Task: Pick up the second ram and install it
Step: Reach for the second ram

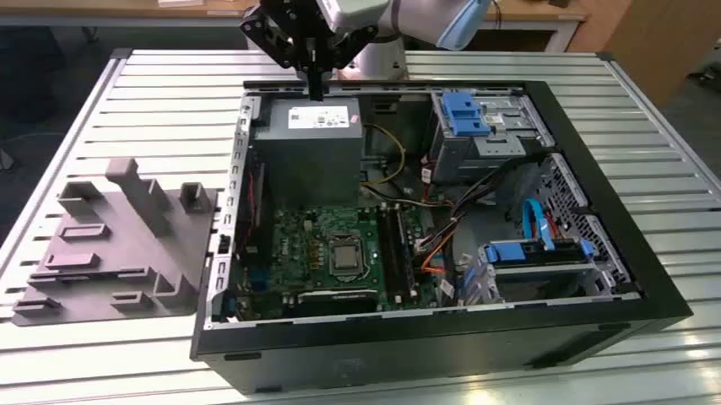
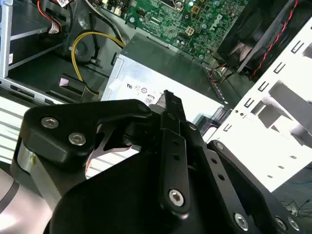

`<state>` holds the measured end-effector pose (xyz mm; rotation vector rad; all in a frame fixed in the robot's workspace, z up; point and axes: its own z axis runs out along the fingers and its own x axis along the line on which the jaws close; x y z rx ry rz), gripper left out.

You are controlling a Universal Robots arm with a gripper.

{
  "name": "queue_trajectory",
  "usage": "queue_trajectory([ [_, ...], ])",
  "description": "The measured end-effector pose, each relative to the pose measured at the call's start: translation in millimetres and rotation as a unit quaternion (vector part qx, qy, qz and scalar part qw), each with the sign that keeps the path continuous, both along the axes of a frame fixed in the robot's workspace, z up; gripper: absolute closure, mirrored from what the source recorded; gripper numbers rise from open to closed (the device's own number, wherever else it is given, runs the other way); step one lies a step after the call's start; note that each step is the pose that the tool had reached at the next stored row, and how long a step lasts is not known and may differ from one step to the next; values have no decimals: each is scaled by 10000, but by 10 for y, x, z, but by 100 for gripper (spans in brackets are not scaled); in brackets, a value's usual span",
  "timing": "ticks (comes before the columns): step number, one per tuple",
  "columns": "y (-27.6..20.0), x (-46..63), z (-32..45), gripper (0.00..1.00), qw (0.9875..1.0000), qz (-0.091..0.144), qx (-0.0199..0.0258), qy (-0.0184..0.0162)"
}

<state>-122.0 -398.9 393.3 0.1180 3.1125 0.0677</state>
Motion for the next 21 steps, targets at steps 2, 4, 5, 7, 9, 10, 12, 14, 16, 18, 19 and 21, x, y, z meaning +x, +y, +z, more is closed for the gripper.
queue_trajectory([
  [2,0,0,0,89,10000,0,0,0],
  [4,0,0,0,89,10000,0,0,0],
  [5,0,0,0,89,10000,0,0,0],
  [7,0,0,0,89,10000,0,0,0],
  [9,0,0,0,89,10000,0,0,0],
  [10,0,0,0,89,10000,0,0,0],
  [12,0,-11,0,89,10000,-1,0,0],
  [14,0,-28,0,89,10000,0,1,0],
  [16,0,-52,0,89,10000,0,1,0],
  [18,0,-77,-1,89,10000,0,1,0],
  [19,0,-89,0,89,10000,0,1,0],
  [21,0,-112,-1,89,10000,0,1,0],
])
